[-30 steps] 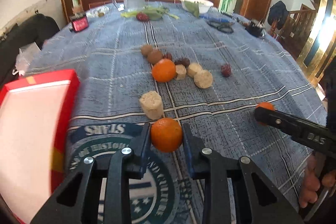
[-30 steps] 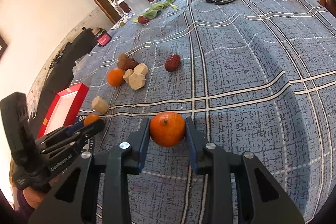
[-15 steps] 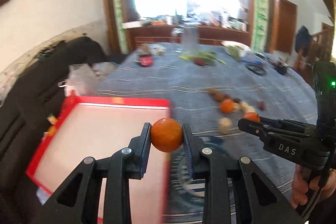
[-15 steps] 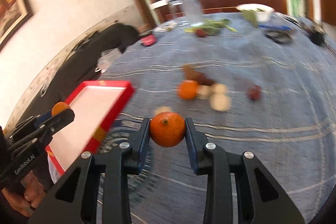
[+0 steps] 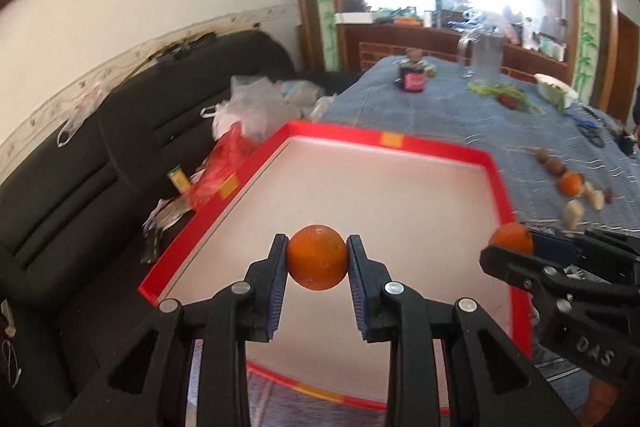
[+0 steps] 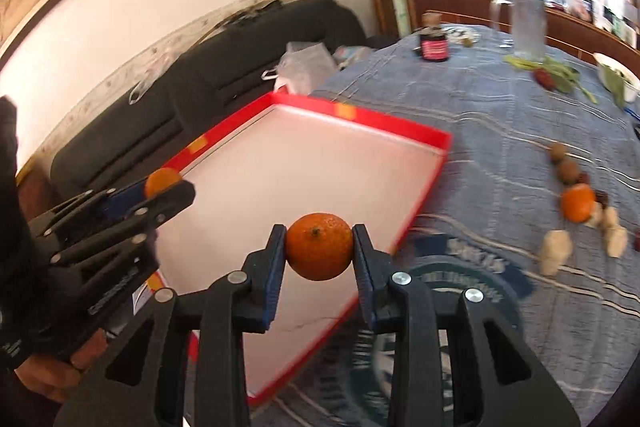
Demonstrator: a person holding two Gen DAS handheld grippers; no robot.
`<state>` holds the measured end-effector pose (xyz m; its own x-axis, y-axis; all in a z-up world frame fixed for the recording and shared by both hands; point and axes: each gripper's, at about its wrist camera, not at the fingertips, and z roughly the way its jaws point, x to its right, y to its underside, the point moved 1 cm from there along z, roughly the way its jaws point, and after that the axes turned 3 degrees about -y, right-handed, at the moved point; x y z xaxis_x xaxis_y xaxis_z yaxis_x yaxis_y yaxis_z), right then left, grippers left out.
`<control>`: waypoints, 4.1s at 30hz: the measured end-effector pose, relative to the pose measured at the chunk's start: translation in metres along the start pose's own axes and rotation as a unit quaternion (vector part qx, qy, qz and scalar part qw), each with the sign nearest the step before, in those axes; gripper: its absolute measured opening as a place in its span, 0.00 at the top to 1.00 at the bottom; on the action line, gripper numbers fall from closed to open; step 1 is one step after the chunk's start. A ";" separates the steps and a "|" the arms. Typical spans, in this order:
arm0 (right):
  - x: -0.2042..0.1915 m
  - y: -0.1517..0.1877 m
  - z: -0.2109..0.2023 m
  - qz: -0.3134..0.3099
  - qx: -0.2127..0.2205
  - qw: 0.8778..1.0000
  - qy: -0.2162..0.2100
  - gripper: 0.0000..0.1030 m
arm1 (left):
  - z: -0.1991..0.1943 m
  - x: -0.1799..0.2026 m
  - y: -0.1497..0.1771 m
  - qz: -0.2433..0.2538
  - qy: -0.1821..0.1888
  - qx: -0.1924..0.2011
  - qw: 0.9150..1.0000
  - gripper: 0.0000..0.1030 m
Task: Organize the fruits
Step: 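Carry both oranges over the red tray and open both grippers, then move both open grippers back to the fruit pile, then grasp a beige pastry cake with each gripper, then carry both cakes into the red tray and open both grippers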
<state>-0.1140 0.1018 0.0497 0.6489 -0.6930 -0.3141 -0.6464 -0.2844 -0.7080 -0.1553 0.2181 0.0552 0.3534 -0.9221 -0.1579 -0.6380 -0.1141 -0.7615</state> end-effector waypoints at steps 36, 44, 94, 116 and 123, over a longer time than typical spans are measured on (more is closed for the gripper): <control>0.061 0.001 -0.059 0.056 0.076 0.995 0.044 0.46 | -0.055 0.002 -0.040 -0.007 -0.062 0.084 0.995 0.25; 0.090 0.003 -0.083 0.080 0.096 0.991 0.048 0.46 | -0.065 0.026 -0.051 0.011 -0.062 0.097 0.993 0.25; 0.244 0.016 -0.089 0.152 0.014 0.973 0.174 0.74 | 0.025 0.241 -0.027 0.157 0.192 -0.107 0.963 0.43; 0.211 0.004 -0.096 0.152 0.060 0.978 0.129 0.73 | -0.012 0.141 -0.036 0.086 0.179 -0.042 0.979 0.78; 0.124 -0.022 -0.058 0.091 0.051 0.993 0.058 0.73 | -0.007 0.065 -0.034 0.032 0.121 -0.032 0.992 0.78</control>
<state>-0.0425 -0.0163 0.0629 0.4706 -0.7997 -0.3727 -0.7009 -0.0823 -0.7085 -0.1154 0.1593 0.0754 0.1413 -0.9890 -0.0429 -0.6980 -0.0688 -0.7128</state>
